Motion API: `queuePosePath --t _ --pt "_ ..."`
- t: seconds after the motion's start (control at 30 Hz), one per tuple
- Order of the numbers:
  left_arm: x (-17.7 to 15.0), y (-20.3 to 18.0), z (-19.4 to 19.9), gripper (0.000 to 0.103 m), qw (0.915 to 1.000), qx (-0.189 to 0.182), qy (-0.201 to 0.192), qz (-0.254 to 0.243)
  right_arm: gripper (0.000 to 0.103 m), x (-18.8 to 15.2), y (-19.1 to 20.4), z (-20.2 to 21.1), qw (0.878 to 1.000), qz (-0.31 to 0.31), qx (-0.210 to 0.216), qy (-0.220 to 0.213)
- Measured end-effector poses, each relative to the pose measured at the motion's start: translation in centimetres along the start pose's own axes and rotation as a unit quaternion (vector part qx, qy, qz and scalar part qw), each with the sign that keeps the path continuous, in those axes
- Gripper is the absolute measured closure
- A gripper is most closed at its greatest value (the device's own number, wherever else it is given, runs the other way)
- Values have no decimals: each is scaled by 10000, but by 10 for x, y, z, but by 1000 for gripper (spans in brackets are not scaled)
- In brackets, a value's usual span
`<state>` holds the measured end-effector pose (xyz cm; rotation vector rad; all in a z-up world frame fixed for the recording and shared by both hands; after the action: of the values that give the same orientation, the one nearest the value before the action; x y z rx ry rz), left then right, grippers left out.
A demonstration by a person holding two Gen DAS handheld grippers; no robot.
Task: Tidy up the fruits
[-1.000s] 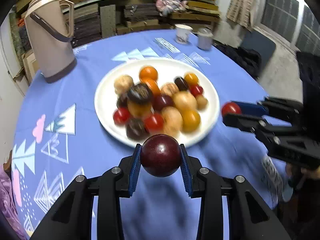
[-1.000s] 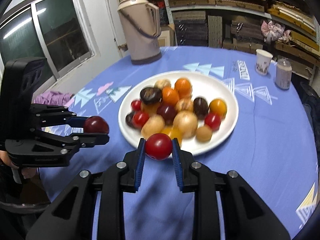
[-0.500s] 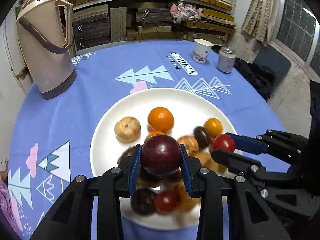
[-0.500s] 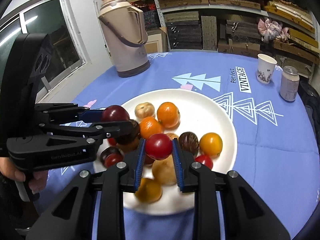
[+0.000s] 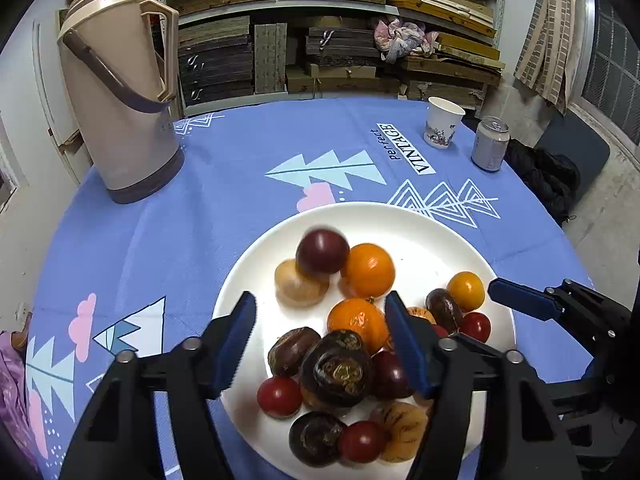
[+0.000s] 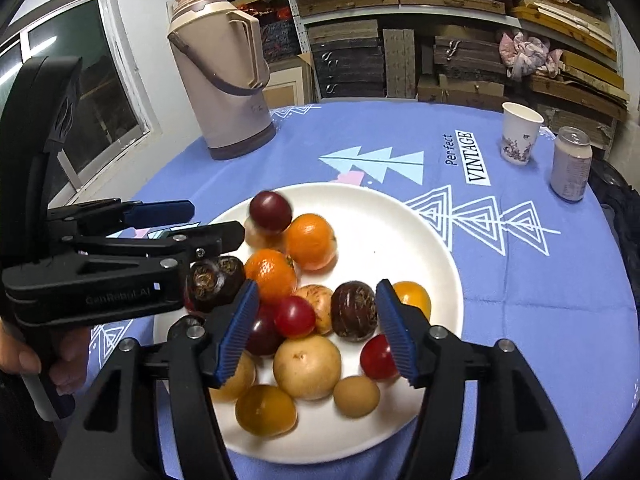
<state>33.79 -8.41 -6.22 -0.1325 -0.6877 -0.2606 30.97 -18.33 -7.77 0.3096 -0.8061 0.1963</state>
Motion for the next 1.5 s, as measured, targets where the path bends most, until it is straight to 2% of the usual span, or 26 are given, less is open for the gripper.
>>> queuePosePath --t 0.13,0.23,0.43,0.53,0.7,0.9,1.03,1.1,1.17,1.23,1.33,1.4,1.5 --pt "-5 -1 8 30 10000 25 21 -43 39 -4 3 9 10000 -49 20 -14" --pt "-10 -1 16 12 10000 75 -13 -26 38 -9 8 18 10000 -51 4 -38" --pt "-26 -2 34 11 9999 12 24 99 37 -18 17 39 9999 -41 -44 -101" --pt "-36 -2 44 11 9999 22 37 124 29 -22 22 50 9998 -39 -84 -170" --pt "-49 1 63 4 9999 48 -42 140 29 -36 35 65 9998 32 -122 -178" --pt "-67 4 78 4 9994 -170 21 303 29 -53 49 80 9997 92 -128 -181" --pt "-78 2 87 4 9972 -600 115 439 27 -59 58 89 9997 114 -48 -214" --pt "-81 4 93 4 9962 -689 -7 535 27 -62 61 93 9996 146 -77 -219" --pt "-82 8 101 4 9968 -473 -277 580 27 -64 64 95 9996 162 -66 -213" --pt "-84 13 107 4 9980 -36 -422 470 27 -66 65 96 9996 183 -85 -210" --pt "-87 15 108 4 9981 6 -389 471 27 -68 68 98 9995 201 -81 -220" --pt "-90 19 107 4 9983 191 -327 447 27 -68 69 99 9995 208 -91 -233" --pt "-95 22 104 4 9981 177 -154 575 26 -67 68 99 9994 199 -124 -235"
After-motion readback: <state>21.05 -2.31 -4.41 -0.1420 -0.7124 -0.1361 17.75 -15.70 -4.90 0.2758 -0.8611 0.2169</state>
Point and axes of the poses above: each gripper's, at about its wrist camera, not at the fingertips, and z roughly against the way its jaws point, y to its left, x to its top, the point moved 9 cm from there along -z, roughly the way its jaws point, and after that the axes turned 2 degrees about z, right-handed, at the moved point
